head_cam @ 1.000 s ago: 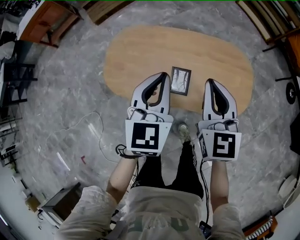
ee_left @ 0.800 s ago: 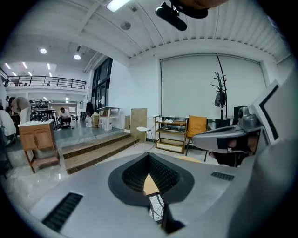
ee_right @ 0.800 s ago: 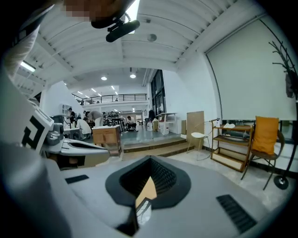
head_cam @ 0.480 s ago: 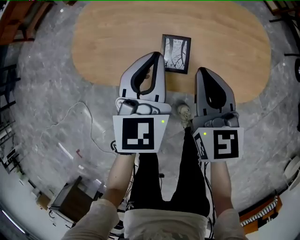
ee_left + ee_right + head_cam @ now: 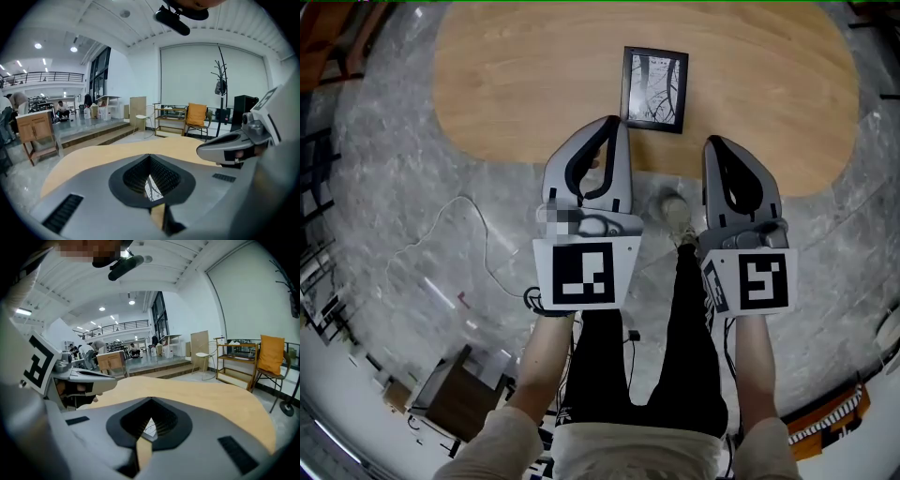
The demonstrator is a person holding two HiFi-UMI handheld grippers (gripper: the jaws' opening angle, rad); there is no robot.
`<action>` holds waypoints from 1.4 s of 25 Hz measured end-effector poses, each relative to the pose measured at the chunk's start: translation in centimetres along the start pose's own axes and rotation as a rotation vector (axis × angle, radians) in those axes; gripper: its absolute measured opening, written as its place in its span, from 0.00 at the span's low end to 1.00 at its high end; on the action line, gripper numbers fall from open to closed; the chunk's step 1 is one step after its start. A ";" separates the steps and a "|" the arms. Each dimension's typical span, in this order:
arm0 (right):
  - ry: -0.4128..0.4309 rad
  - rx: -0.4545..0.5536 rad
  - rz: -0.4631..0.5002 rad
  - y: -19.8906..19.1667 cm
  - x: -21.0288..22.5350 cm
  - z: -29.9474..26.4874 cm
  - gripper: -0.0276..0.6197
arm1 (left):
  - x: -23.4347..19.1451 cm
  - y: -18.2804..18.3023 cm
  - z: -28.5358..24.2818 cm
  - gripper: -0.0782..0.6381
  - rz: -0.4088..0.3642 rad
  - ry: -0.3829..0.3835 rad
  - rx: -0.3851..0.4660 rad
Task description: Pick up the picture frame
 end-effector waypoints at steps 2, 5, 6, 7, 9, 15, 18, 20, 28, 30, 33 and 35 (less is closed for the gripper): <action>-0.003 -0.005 0.013 -0.1 0.4 0.0 0.05 | 0.2 0.1 -0.2 0.12 -0.017 -0.017 -0.010; 0.000 -0.015 0.026 -0.2 0.8 0.0 0.05 | 0.9 -0.3 -0.6 0.12 -0.032 -0.083 -0.049; 0.001 -0.017 0.029 -0.2 0.9 0.0 0.05 | 1.2 -0.5 -0.7 0.12 -0.046 -0.106 -0.064; 0.001 -0.018 0.028 -0.3 1.0 0.0 0.05 | 1.3 -0.7 -0.9 0.12 -0.070 -0.124 -0.075; -0.001 -0.020 0.023 -0.5 1.2 0.0 0.05 | 1.7 -1.2 -1.3 0.12 -0.128 -0.147 -0.095; 0.031 -0.029 0.007 -1.2 0.8 0.5 0.05 | 3.3 -2.8 -3.5 0.28 -0.268 -0.264 -0.181; 0.047 -0.043 0.011 -1.9 0.6 0.9 0.05 | 4.4 -5.1 -4.8 0.43 -0.434 -0.356 -0.293; 0.053 -0.055 0.011 -2.4 0.6 1.0 0.05 | 5.1 -7.9 -5.5 0.54 -0.576 -0.424 -0.416; 0.014 -0.114 -0.071 -4.7 0.7 1.7 0.05 | 4.9 -16.3 -5.8 0.70 -0.807 -0.540 -0.714; 0.025 -0.125 -0.075 -5.1 0.6 1.8 0.05 | 4.7 -17.5 -5.7 0.74 -0.821 -0.546 -0.767; 0.036 -0.134 -0.090 -5.6 0.5 1.8 0.05 | 4.5 -18.8 -6.0 0.75 -0.856 -0.548 -0.806; 0.042 -0.138 -0.096 -5.7 0.3 1.9 0.05 | 4.5 -19.2 -6.3 0.75 -0.895 -0.540 -0.788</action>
Point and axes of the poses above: the fingertips, and each gripper's own axes: z backward along the fingers, x to its right, y out of its top, the point moved 2 cm from there along z, backward along the fingers, and after that the axes turned 11 degrees about z, right-handed, at the moved point
